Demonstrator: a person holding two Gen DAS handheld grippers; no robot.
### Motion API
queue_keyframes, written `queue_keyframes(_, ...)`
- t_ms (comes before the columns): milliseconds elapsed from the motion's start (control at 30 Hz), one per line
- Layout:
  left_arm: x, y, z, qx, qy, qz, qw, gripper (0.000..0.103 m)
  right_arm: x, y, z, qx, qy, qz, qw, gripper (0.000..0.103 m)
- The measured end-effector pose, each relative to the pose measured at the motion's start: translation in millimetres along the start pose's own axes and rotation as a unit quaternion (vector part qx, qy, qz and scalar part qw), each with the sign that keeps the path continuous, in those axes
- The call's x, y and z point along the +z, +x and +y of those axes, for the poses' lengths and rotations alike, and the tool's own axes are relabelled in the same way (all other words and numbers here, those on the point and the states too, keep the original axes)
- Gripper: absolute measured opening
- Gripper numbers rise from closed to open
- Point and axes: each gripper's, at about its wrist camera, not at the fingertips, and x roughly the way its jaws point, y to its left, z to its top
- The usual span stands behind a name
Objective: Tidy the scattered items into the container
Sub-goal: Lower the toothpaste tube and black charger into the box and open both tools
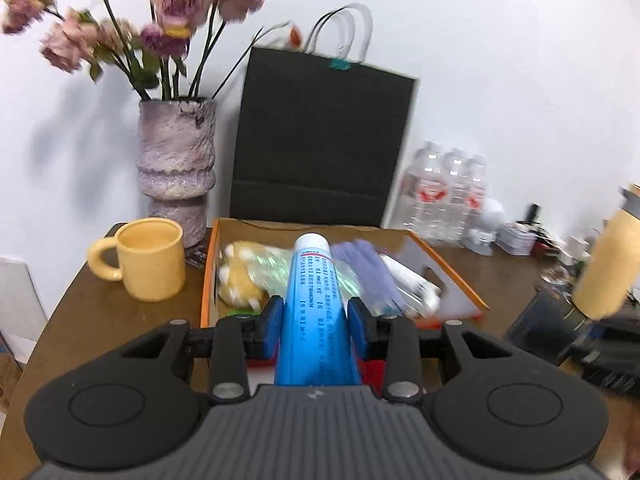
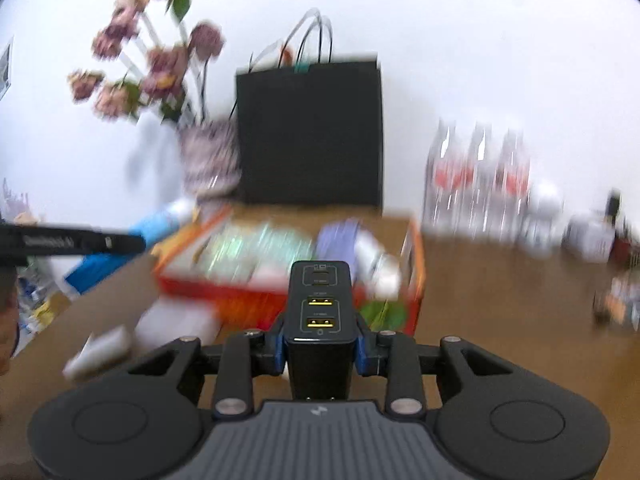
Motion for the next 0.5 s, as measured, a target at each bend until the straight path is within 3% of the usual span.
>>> queue_keyframes(67,27,21,7,0.007,-0.003,-0.004,1.0,0.036,33,25,-14,-0.01,-0.009,-0.011,1.0,0.03)
queue_keyframes(167,58,72,12,-0.001,-0.029,0.022,0.9993,0.036,74,77,-35,-0.026,-0.018,-0.009,0.999,0.03)
queue_keyframes(233,78,105,12,-0.03,-0.062,0.044,0.9966,0.036,96,118,-51,-0.038,-0.018,0.003,0.999,0.03)
queue_keyframes(333,97,153,0,-0.056,-0.077,0.08,0.9922,0.036,113,191,-58,-0.061,-0.01,0.05,0.997,0.03)
queue_keyframes(433,100,186,-16,-0.033,-0.043,0.089,0.9945,0.036,113,242,-68,-0.059,0.008,0.089,0.994,0.03)
queue_keyframes(500,96,208,-15,-0.021,-0.049,0.105,0.9931,0.036,107,263,-70,-0.06,0.004,0.105,0.993,0.03)
